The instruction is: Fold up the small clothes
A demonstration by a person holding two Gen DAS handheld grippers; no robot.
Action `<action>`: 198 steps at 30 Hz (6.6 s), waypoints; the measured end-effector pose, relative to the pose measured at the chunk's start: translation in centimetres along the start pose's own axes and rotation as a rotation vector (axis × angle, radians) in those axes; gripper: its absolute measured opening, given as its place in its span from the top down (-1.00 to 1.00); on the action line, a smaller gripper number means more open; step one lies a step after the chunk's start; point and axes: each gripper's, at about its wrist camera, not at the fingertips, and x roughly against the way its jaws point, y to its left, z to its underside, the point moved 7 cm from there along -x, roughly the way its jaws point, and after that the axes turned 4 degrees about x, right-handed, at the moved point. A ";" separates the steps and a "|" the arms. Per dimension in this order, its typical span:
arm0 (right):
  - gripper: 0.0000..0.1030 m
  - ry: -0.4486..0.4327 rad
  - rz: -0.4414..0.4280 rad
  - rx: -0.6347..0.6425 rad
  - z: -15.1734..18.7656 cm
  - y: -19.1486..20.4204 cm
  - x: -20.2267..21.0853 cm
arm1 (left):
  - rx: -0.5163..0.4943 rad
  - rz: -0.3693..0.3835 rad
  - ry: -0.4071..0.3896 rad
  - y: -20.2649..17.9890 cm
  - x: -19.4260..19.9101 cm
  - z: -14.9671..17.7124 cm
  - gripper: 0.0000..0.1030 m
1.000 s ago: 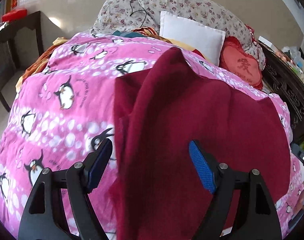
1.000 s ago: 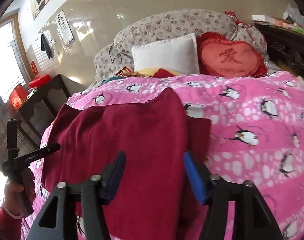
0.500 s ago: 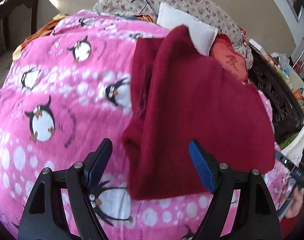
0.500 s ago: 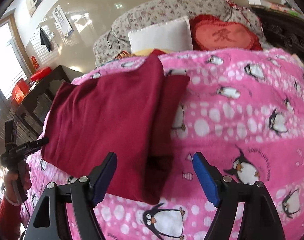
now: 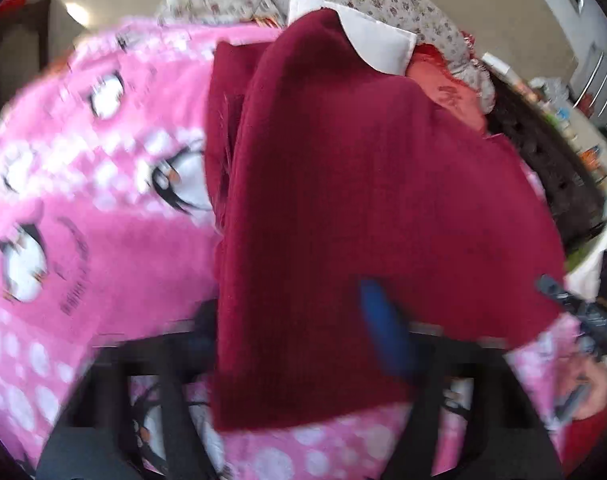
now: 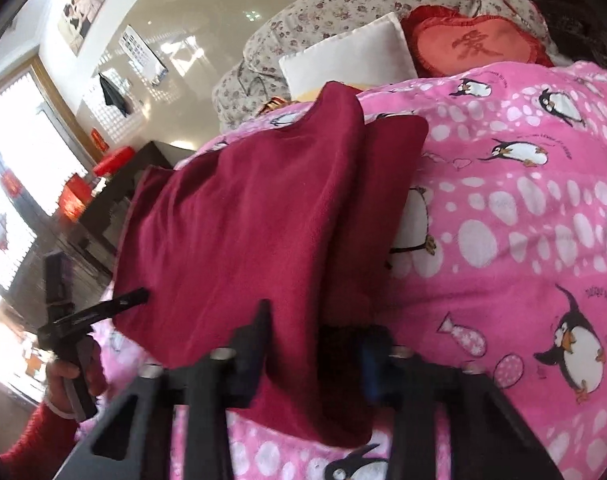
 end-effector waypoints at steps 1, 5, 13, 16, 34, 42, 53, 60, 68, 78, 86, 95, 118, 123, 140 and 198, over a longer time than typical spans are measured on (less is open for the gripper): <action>0.55 -0.006 -0.023 -0.005 0.0 0.4 0.5 | 0.020 0.030 0.012 0.0 0.2 0.1 0.47; 0.61 -0.044 -0.089 0.024 -0.3 3.2 3.4 | -0.028 0.046 -0.018 -1.3 2.8 0.4 0.60; 0.63 0.003 -0.176 0.041 4.2 6.2 9.7 | -0.046 0.094 0.072 -0.6 8.5 6.5 0.61; 0.45 0.083 -0.088 0.068 6.9 5.3 9.7 | -0.048 0.079 0.142 0.1 8.0 9.8 0.56; 0.19 0.156 -0.065 0.390 -1.0 23.0 -7.9 | 0.015 -0.102 -0.034 2.9 10.6 12.4 0.21; 0.19 0.297 0.024 0.485 0.8 26.6 -19.1 | 0.100 -0.032 -0.039 4.0 9.9 12.4 -0.03; -0.12 0.306 -0.060 0.367 -0.5 26.1 -16.7 | 0.100 -0.030 -0.052 3.6 9.8 12.5 -0.21; -0.19 0.395 0.005 0.435 1.1 28.7 -17.5 | 0.104 -0.028 -0.067 3.7 9.8 12.4 -0.23; -0.36 0.458 0.147 0.559 3.1 30.1 -20.8 | 0.101 -0.015 -0.075 3.8 9.9 12.6 -0.24; -0.33 0.438 0.175 0.572 3.2 29.9 -21.8 | 0.103 -0.012 -0.081 3.7 9.9 12.4 -0.25; 0.54 0.334 0.041 0.528 1.1 29.2 -17.8 | 0.109 -0.008 -0.092 3.5 10.1 12.5 -0.29; 0.63 0.170 -0.108 0.455 -1.5 28.0 -10.7 | 0.136 0.124 -0.078 0.2 9.8 11.9 -0.06; 0.73 -0.065 -0.058 0.142 -3.4 6.3 7.7 | -0.292 0.304 -0.007 -23.8 7.7 13.4 0.32; 0.73 -0.039 -0.046 0.095 -2.2 3.1 6.8 | -0.305 0.264 0.023 -24.9 5.1 13.7 0.32; 0.74 0.020 0.047 0.049 -0.6 0.0 4.3 | -0.274 0.264 0.066 -25.4 3.6 15.7 0.32; 0.58 -0.020 0.068 0.091 8.2 5.9 14.8 | -0.296 0.068 -0.003 -17.7 5.2 14.8 -0.25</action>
